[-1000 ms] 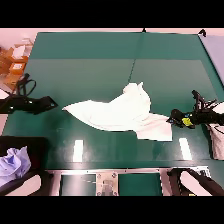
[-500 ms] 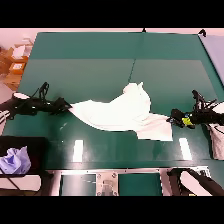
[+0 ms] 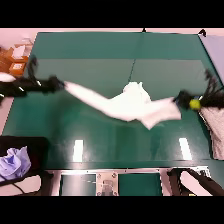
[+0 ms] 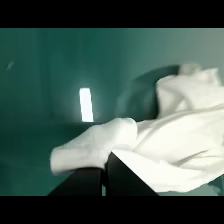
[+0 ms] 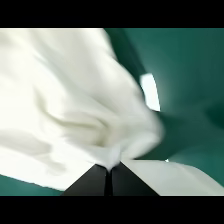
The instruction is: Fold the shirts.
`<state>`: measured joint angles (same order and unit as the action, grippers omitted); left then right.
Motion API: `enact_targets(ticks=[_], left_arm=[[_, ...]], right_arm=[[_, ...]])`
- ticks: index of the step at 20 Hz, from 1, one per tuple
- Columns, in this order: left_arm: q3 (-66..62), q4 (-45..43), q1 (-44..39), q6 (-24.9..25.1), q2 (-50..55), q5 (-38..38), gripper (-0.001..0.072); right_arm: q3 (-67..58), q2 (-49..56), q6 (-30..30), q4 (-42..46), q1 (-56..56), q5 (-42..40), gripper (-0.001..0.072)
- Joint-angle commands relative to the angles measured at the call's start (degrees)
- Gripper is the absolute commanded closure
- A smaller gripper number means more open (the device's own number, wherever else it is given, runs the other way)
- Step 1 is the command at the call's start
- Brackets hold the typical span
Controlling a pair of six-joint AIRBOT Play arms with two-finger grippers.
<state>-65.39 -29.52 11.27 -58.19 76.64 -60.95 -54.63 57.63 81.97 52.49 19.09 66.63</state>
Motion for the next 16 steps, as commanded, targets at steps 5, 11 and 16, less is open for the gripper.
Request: enact_targets(ticks=[5, 11, 16], left_arm=[[-43.7, -2.1, 0.0, -7.4, -19.9, 0.7, 0.0686], [-61.9, -3.3, 0.0, -10.8, -23.3, -1.3, 0.0686], [-61.0, -13.1, 0.0, -14.3, -24.0, -2.7, 0.0685]], right_arm=[[-56.4, -0.1, 0.9, -12.0, 5.4, -5.5, 0.0697], [-69.6, -5.5, 1.9, -11.0, 10.4, -18.6, 0.0697], [-65.2, -6.7, 1.4, -10.9, 10.4, -19.9, 0.0696]])
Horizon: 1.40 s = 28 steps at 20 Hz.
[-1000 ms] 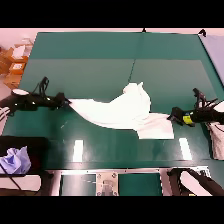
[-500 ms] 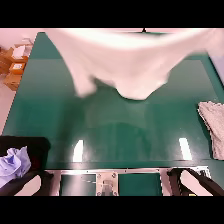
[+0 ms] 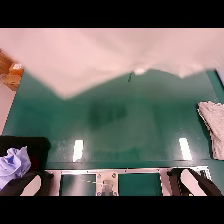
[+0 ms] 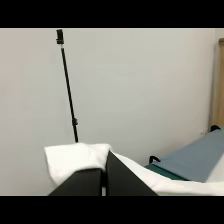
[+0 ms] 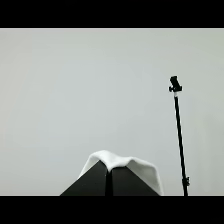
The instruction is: Fold the shirts.
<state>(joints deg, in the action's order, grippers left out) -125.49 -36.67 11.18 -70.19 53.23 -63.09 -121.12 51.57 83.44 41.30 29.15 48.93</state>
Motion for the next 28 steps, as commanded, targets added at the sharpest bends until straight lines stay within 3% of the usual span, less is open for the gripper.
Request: enact_targets(ticks=[1, 5, 9, 15, 18, 20, 23, 24, 25, 26, 28], left_arm=[[0.8, -7.0, 0.1, -2.3, -0.7, 0.0, 0.0686], [14.5, -7.1, 0.1, -1.1, 0.0, 1.4, 0.0685], [27.2, -6.7, 0.0, 1.2, 8.0, 1.5, 0.0685], [35.8, -4.2, -1.5, 6.7, 32.5, 3.1, 0.0685], [35.7, -3.1, -4.5, 8.7, 43.7, 9.8, 0.0685], [35.7, -3.2, -5.4, 8.8, 47.2, 13.9, 0.0685], [35.7, -3.4, -5.7, 8.7, 48.6, 13.9, 0.0684], [35.2, -3.4, -5.5, 8.7, 48.6, 12.6, 0.0647], [34.3, -3.5, -4.9, 8.7, 48.5, 10.4, 0.0383], [32.8, -3.7, -3.8, 7.2, 48.3, 7.0, 0.0188], [28.3, -3.8, 0.2, 4.8, 47.9, -3.3, 0.0186]], right_arm=[[3.8, -0.6, -0.6, 0.2, 0.3, -2.2, 0.0697], [13.3, 1.9, -5.8, -1.7, -0.7, -1.4, 0.0696], [20.7, 11.5, -12.2, -1.1, -9.3, -1.4, 0.0696], [23.2, 37.0, -12.5, 3.3, -18.2, -4.6, 0.0696], [23.2, 47.1, -11.1, 3.1, -19.1, -6.1, 0.0696], [23.2, 51.0, -9.2, 3.1, -19.1, -6.0, 0.0696], [23.2, 53.1, -8.9, 3.1, -18.4, -4.6, 0.0694], [23.1, 53.1, -8.9, 3.3, -17.8, -3.4, 0.0597], [22.6, 53.1, -8.9, 3.3, -16.9, -1.7, 0.0457], [21.7, 52.9, -8.9, 3.3, -15.2, 2.2, 0.0429], [21.3, 51.6, -8.9, 4.0, -10.3, 12.0, 0.043]])
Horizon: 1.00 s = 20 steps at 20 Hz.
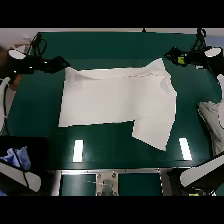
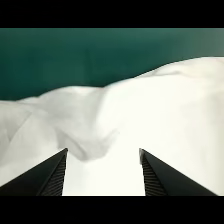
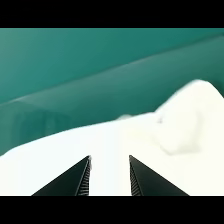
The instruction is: Fold the shirts.
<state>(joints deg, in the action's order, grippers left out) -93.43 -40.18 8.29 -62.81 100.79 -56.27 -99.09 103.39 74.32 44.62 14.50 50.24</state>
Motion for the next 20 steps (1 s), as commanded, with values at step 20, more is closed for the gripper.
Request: enact_targets(ticks=[20], left_arm=[[46.4, -10.7, 12.8, -5.8, -16.1, -8.9, 0.0277]], right_arm=[[51.8, -15.8, -10.5, 0.9, 28.6, 13.8, 0.0378]])
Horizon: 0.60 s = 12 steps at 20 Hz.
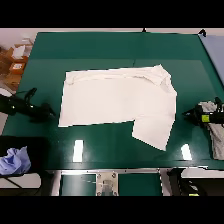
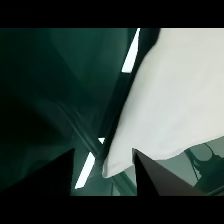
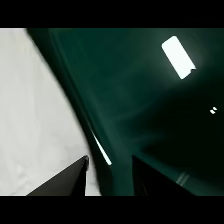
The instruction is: Fold the shirts.
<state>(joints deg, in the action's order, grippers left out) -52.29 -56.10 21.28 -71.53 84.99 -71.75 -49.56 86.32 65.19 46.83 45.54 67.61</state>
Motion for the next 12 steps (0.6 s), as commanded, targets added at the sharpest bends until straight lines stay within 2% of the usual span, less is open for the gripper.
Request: enact_targets(ticks=[1, 4, 8, 12], left_arm=[[6.4, 6.6, -0.5, 3.4, -0.2, 8.0, 0.0277], [8.2, 7.8, -2.1, 4.2, 0.1, 8.9, 0.0277], [8.3, 8.3, -3.0, 4.6, 0.3, 5.6, 0.0279], [8.3, 9.9, -3.0, 6.1, 0.3, 6.7, 0.0537]], right_arm=[[2.3, 2.0, -1.4, -2.8, -3.9, -4.2, 0.0378], [1.3, 3.7, -1.8, -4.9, -7.5, -4.9, 0.0379], [1.1, 3.8, -1.9, -5.5, -8.2, -5.3, 0.0379], [1.1, 3.8, -2.3, -6.0, -8.3, -5.2, 0.0391]])
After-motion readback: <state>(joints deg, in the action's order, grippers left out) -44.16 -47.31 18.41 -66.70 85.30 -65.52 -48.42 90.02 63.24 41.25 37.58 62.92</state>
